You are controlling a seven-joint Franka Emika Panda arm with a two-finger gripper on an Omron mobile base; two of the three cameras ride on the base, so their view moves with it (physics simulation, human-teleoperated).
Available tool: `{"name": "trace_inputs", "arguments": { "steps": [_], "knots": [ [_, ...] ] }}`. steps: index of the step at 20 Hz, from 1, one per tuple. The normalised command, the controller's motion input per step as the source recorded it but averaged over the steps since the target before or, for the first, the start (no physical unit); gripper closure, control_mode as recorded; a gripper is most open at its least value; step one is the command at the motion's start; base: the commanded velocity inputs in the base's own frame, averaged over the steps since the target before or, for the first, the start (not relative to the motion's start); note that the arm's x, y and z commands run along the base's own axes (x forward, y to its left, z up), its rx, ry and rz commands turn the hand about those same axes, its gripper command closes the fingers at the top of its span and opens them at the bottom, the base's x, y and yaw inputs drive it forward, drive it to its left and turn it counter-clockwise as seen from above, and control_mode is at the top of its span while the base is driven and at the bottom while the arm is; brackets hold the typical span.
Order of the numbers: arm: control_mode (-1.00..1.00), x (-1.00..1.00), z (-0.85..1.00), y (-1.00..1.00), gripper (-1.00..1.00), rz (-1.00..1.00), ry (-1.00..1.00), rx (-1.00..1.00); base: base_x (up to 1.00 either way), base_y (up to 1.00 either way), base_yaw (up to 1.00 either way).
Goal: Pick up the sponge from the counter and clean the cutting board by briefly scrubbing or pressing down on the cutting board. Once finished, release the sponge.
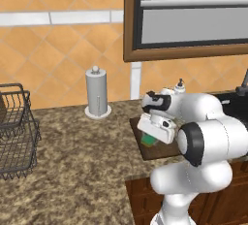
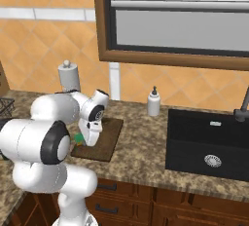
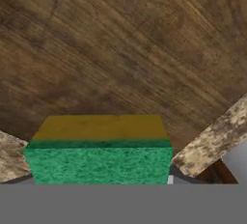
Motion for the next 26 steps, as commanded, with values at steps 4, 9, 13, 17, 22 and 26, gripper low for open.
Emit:
{"name": "trace_inputs", "arguments": {
  "steps": [4, 9, 13, 17, 22, 26],
  "knots": [
    [-1.00, 1.00, 0.24, 0.00, 1.00, -0.09, 0.15, 0.00, 0.00, 0.00, 0.00],
    [-1.00, 1.00, 0.01, 0.08, 1.00, -0.08, 0.02, -0.04, 0.00, 0.00, 0.00],
    [-1.00, 1.00, 0.00, 0.20, 1.00, -0.09, 0.11, -0.08, 0.00, 0.00, 0.00],
    [-1.00, 0.84, 0.00, 0.16, 1.00, -0.09, 0.07, -0.06, 0.00, 0.00, 0.00],
    [-1.00, 0.17, -0.10, 0.02, 1.00, -0.08, -0.04, 0.00, 0.00, 0.00, 0.00],
    [-1.00, -0.12, -0.50, 0.03, 1.00, -0.14, -0.07, 0.02, 0.00, 0.00, 0.00]
  ]
}}
